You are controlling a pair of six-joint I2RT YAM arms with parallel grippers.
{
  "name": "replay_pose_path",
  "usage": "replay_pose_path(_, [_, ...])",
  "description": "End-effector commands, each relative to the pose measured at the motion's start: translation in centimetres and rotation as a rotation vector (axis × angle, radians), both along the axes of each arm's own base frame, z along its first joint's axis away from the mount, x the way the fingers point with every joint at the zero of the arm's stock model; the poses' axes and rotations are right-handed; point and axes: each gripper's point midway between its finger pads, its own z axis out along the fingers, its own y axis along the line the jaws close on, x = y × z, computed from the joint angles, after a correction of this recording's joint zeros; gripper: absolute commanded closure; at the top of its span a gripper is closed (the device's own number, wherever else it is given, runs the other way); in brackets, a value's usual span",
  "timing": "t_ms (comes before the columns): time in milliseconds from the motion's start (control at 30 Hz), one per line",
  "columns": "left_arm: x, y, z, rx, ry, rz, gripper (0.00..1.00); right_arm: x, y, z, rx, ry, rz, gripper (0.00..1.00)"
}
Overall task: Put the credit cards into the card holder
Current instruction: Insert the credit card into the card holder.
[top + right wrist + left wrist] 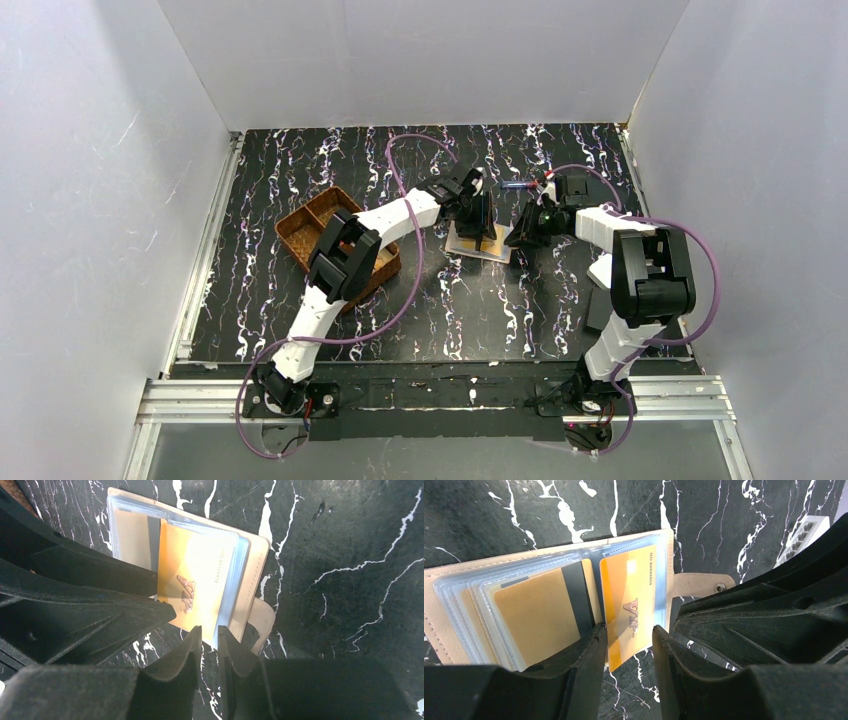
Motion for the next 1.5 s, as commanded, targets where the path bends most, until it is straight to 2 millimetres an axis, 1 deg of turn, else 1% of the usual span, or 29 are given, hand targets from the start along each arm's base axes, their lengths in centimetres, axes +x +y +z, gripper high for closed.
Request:
replay_pose_path(0, [-1.1, -0.8, -0.5, -0.035, 0.052, -0.013, 0.64, 1.1, -0.2, 1.4, 0.005, -0.035, -0.009, 0.73])
replay_pose_path(133, [-1.7, -1.4, -1.2, -0.067, 0.104, -0.004, 0.66, 0.8, 0.0, 0.8, 0.021, -0.017, -0.016, 0.74])
replay_pose_path(233, [-2.4, -1.6, -2.3, -0.085, 0.164, 0.010, 0.67, 0.4, -0.3, 0.5, 0.012, -0.008, -0.030, 0.74])
replay_pose_path(300, [-2.6, -1.3, -3.0, -0.093, 0.191, 0.033, 0.72, -0.1, -1.0, 0.3, 0.003, 0.006, -0.051, 0.74])
replay_pose_path(367, [-2.8, -1.0, -3.6, -0.112, 0.230, 0.061, 0.76, -0.7, -1.8, 0.2, 0.010, 0.010, -0.084, 0.71])
replay_pose_path(467, [-2.8, -1.0, -4.0, -0.172, 0.281, 0.093, 0.78, -1.4, -2.8, -0.2, 0.018, 0.025, -0.100, 0.68])
replay_pose_path(567, [-2.7, -0.8, -4.1, -0.197, 0.285, 0.110, 0.79, -1.7, -2.7, -0.6, 0.037, 0.040, -0.079, 0.69])
replay_pose_path(667, [-2.7, -0.4, -4.3, -0.177, 0.281, 0.107, 0.81, -1.6, -2.3, -0.2, 0.060, 0.025, -0.079, 0.69])
replay_pose_path(767, [-2.8, 0.0, -4.7, -0.154, 0.284, 0.112, 0.84, -1.3, -2.2, 0.0, 0.076, 0.020, -0.078, 0.69])
replay_pose_path(867, [-3.0, 0.7, -5.1, -0.113, 0.292, 0.122, 0.91, -1.4, -1.6, -0.2, 0.119, 0.035, -0.072, 0.69])
replay_pose_path(1033, [-3.3, 1.3, -5.8, -0.088, 0.296, 0.127, 0.94, -1.1, -1.0, -0.3, 0.162, 0.042, -0.071, 0.69])
replay_pose_path(1233, [-3.3, 1.5, -5.9, -0.081, 0.299, 0.127, 0.98, -1.3, -1.9, -0.7, 0.098, 0.045, -0.076, 0.66])
replay_pose_path(1300, [-3.3, 1.5, -5.9, -0.083, 0.304, 0.132, 1.00, -1.6, -1.9, -1.0, 0.097, 0.054, -0.072, 0.66])
replay_pose_path(1467, [-3.1, 1.4, -5.7, -0.105, 0.312, 0.142, 1.00, -2.2, -1.9, -1.8, 0.092, 0.076, -0.066, 0.66])
